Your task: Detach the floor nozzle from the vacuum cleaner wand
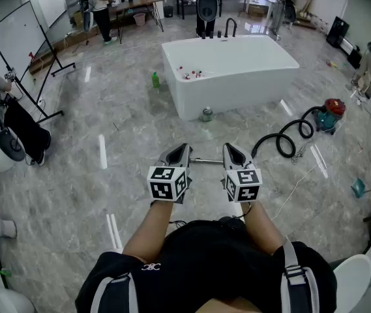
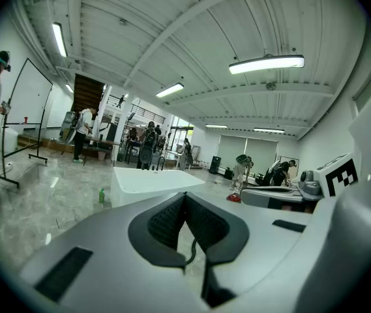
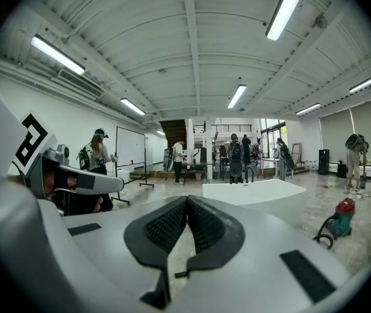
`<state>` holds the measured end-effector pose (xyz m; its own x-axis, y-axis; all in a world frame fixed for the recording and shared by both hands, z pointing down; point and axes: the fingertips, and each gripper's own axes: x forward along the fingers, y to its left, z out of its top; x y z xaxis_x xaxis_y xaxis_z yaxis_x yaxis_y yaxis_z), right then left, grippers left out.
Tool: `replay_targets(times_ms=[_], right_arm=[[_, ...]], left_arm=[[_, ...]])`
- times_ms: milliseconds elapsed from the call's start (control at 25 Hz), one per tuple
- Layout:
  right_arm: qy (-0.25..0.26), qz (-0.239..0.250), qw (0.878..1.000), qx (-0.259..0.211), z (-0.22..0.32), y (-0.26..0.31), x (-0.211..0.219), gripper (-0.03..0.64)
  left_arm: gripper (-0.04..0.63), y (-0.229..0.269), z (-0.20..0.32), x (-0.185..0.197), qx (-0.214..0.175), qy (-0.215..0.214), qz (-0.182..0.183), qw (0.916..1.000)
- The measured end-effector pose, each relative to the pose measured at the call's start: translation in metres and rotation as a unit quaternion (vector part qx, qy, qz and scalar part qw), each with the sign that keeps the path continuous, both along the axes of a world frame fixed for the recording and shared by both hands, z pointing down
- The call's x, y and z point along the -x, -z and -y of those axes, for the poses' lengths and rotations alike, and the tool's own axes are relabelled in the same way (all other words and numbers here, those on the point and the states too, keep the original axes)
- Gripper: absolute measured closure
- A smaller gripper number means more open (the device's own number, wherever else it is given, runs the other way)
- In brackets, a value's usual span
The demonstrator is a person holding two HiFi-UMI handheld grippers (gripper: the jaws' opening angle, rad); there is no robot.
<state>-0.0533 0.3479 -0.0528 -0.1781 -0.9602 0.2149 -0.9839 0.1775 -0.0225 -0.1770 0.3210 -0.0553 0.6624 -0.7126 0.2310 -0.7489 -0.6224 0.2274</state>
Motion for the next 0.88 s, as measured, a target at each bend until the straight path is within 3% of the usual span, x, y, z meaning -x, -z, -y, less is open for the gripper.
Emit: replay_targets(times_ms=[440,880], right_arm=[[-0.001,0.02,1.0,0.005,0.064,-0.013,-0.024,0.601],[0.018,0.023,1.0,-0.004,0.233,-0.014,-0.109,0.601]], left_arm=[[0.588,-0.01,0.057,-0.027,0.003,-0.014,0.029,0.9995],[0.588,-0.007,0.213,-0.11,-0.009,-0.001,0.037,0.9993]])
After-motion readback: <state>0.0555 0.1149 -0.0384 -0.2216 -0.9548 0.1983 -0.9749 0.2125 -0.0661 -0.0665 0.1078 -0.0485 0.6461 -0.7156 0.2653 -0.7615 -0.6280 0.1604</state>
